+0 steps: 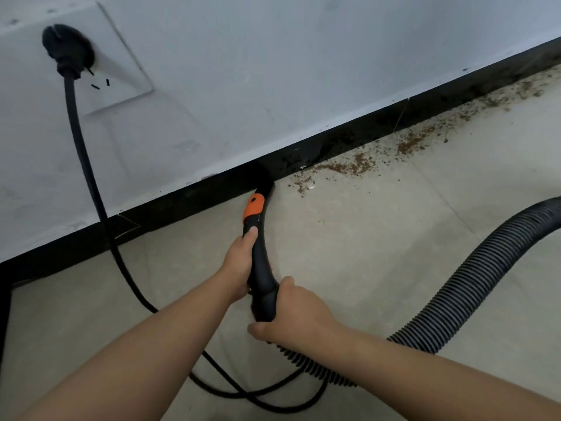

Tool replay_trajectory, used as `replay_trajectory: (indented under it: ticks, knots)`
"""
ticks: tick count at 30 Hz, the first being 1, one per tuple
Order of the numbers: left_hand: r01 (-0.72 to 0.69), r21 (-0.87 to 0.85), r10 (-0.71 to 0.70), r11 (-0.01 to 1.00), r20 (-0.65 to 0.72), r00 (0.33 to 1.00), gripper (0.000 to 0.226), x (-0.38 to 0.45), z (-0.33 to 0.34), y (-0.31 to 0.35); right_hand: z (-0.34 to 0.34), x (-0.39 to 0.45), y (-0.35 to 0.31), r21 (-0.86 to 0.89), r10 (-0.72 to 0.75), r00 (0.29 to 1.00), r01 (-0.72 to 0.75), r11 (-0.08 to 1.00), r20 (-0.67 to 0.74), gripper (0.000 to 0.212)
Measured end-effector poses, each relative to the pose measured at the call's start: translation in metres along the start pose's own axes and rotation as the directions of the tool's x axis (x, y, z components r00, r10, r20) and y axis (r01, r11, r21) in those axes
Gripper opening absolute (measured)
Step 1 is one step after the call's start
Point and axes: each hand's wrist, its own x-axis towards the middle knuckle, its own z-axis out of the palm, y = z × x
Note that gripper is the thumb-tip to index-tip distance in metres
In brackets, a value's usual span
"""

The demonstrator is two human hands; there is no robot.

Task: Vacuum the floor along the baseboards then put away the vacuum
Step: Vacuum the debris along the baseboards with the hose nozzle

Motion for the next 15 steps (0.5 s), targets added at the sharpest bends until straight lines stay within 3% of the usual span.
replay_trajectory:
  ticks: [6, 15]
  knots:
    - [0.008, -0.007, -0.008, 1.0, 0.012, 1.0, 0.038, -0.001, 0.002, -0.003, 0.007, 0.005, 0.006, 0.002, 0.0, 1.0, 0.0, 1.0, 0.011, 0.052]
    - [-0.007, 0.02, 0.007, 1.0, 0.026, 1.0, 0.051, 0.002, 0.02, -0.003, -0.005, 0.003, 0.014, -0.023, 0.029, 1.0, -0.029, 0.999, -0.001, 0.058]
